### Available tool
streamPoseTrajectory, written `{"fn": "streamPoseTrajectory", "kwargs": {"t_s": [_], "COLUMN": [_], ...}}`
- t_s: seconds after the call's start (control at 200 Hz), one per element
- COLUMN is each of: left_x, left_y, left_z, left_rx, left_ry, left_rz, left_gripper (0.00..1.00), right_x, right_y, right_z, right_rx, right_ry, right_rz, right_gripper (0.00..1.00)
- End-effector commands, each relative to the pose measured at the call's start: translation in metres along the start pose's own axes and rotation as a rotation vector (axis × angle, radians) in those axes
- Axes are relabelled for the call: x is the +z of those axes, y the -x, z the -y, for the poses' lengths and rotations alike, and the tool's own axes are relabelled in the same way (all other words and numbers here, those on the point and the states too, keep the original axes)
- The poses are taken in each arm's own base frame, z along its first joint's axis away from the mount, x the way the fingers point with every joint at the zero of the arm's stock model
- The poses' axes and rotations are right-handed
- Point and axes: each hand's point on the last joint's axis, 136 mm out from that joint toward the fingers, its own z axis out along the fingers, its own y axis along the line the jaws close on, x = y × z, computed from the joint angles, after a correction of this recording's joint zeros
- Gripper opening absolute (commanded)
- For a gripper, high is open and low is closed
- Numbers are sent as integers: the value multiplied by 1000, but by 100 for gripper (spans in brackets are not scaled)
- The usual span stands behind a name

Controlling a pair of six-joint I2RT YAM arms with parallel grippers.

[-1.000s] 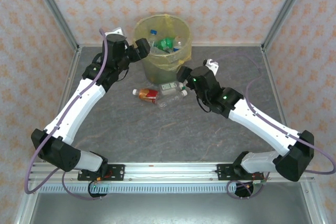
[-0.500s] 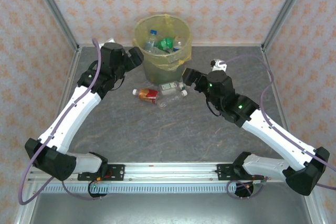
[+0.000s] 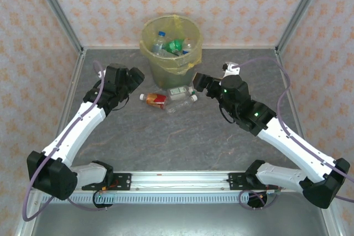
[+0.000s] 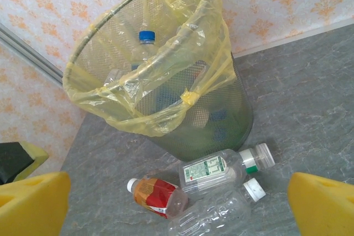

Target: Put the plastic bottles in the bin

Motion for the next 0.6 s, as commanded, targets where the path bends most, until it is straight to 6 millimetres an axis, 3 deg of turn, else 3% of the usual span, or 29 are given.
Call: {"fn": "streamPoseTrajectory", "kwargs": {"t_s": [0.0,0.225,0.596], "left_x": [1,13,57], "left_y": [2,5,-36], "left_z": [-4,-35,-62], "left_rx": [-119,-180,-190], "left_ry": [-51,-29,24], "left_rz": [-5,-13,-158], "left_gripper": [95,95,88], "right_x": [0,7,16], "right_y": [10,13,12], "right_z": [-3,-4,1], "right_rx": [-24,-34,-20], "right_ry": [5,7,-4], "right_rz": [24,16,28], "right_gripper": [100,100,100]}}
